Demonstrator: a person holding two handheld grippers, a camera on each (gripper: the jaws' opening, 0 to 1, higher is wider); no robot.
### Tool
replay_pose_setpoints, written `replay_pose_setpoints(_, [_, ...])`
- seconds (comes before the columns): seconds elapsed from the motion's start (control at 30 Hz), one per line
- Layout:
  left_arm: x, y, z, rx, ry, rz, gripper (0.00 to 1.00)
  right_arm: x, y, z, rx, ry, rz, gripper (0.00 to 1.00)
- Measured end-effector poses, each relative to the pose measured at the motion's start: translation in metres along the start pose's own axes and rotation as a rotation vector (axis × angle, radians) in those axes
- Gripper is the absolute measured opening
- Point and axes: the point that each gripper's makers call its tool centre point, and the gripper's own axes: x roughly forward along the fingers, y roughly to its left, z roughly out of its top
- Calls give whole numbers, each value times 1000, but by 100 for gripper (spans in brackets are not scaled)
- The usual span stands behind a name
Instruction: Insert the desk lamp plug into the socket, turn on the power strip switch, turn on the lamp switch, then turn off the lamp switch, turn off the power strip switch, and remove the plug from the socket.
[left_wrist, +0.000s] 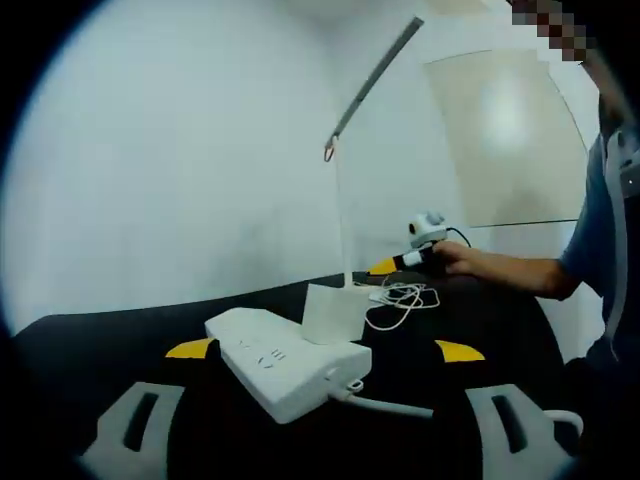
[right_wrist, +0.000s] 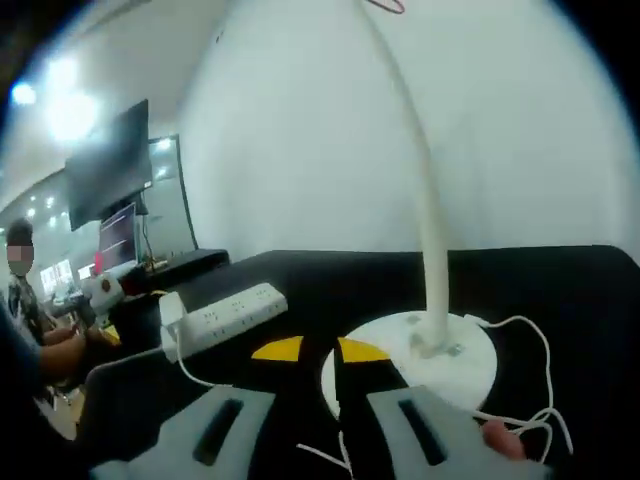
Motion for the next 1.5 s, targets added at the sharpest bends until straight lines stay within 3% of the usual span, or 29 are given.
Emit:
replay_pose_setpoints(0.1, [0, 0, 0, -3, -2, -3, 82, -6, 20, 14, 22, -41, 51, 13])
replay_pose_setpoints(0.37, [1, -8, 1, 9, 1, -15, 82, -28, 50, 32, 39, -18, 81, 13])
replay_pose_setpoints(0.43, [1, -9, 2, 12, 3, -16, 82, -35, 65, 31, 74, 13, 106, 14])
replay_pose_setpoints(0.53, [-1, -15, 5, 12, -7, -15, 82, -40, 67, 36, 84, 47, 117, 17])
replay_pose_setpoints(0.6, [-2, -16, 8, 4, -18, -15, 82, -46, 80, 37, 109, 68, 137, 20])
replay_pose_setpoints(0.67, [-3, -16, 8, 2, -20, -16, 82, -50, 89, 45, 156, 47, 143, 25])
replay_pose_setpoints(0.8, [-2, -16, 7, 4, -13, -22, 82, -60, 108, 60, 269, 8, 179, 26])
replay_pose_setpoints(0.97, [-3, -22, 7, 5, -10, -26, 82, -78, 136, 87, 574, -110, 313, 26])
replay_pose_setpoints(1.13, [-2, -19, 7, 2, -11, -23, 82, -84, 151, 86, 653, -81, 329, 27])
replay_pose_setpoints(1.2, [-2, -16, 8, -9, -16, -20, 82, -86, 164, 83, 707, -32, 343, 27])
replay_pose_setpoints(1.33, [-2, -9, 10, -20, -28, -14, 81, -90, 189, 85, 728, 11, 362, 27])
replay_pose_setpoints(1.5, [-1, -15, 9, -13, -20, -17, 81, -102, 223, 82, 605, 74, 349, 27])
